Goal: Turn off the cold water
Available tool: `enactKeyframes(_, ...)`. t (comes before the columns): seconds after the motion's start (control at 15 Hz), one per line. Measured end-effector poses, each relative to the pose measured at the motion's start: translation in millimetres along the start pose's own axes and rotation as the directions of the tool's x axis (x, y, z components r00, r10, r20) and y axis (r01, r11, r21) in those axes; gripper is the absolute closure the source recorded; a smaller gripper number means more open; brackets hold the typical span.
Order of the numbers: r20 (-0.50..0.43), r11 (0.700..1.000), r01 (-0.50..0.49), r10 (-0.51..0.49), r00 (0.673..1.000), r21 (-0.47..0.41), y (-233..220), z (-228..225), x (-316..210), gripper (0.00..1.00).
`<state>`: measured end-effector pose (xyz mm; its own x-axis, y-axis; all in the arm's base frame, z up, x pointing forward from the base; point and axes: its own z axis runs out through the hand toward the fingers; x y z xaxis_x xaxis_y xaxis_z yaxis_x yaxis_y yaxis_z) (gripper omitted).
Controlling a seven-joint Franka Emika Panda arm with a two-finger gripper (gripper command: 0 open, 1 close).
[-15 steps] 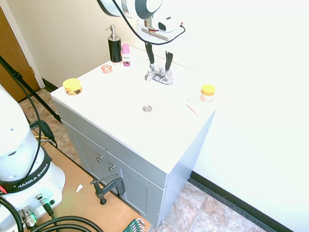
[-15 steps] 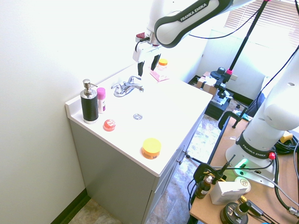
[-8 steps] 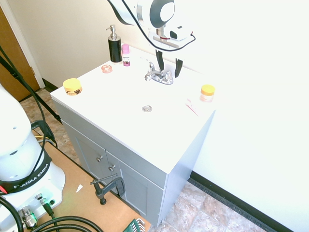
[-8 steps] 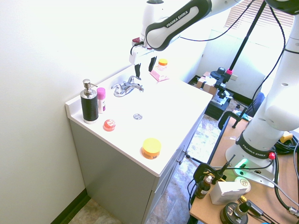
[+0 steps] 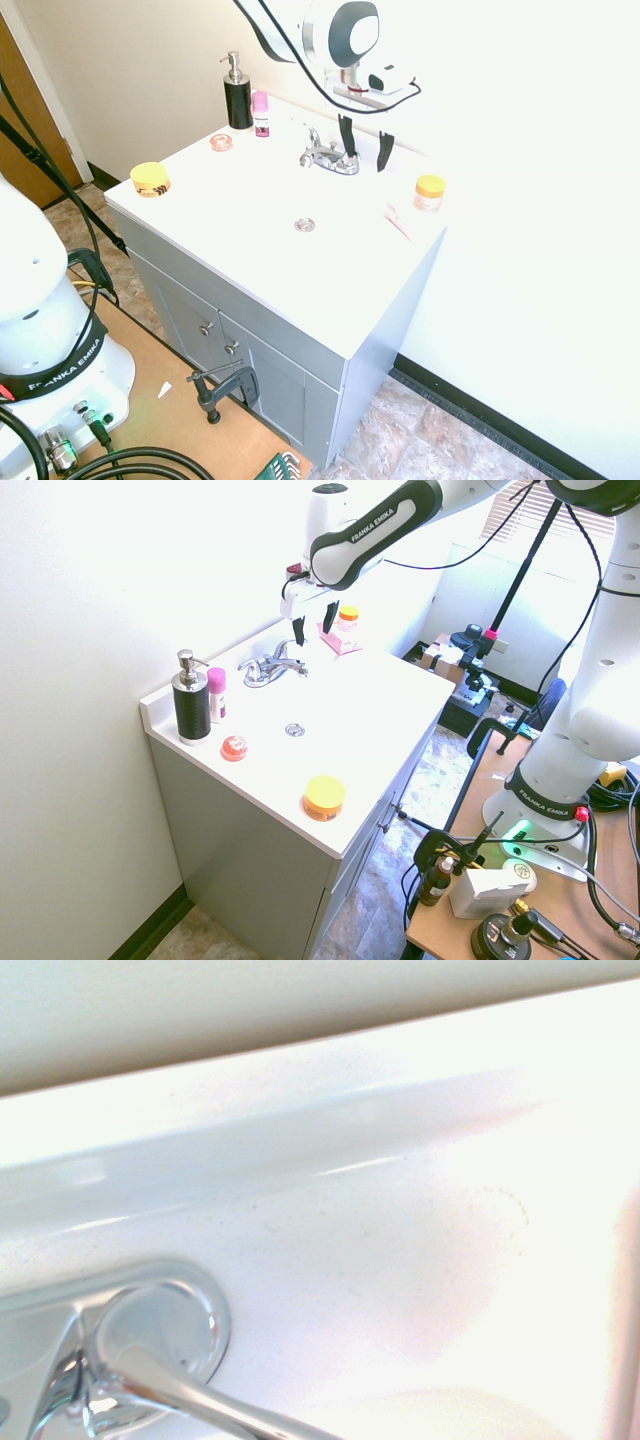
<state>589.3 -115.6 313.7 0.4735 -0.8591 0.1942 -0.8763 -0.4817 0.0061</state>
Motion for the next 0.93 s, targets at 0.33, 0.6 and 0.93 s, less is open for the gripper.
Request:
enactKeyframes(0.33,-0.022,1.000,-0.002,0.002,1.000,0.000,-17.5,-2.9,9.7,0.00)
enactKeyframes(0.6,0.004,1.000,0.002,-0.003,1.000,0.013,-21.9,-22.9,-2.6,0.00)
enactKeyframes(0.93,0.164,0.998,0.042,-0.049,0.985,0.045,16.7,-82.4,-63.0,0.00)
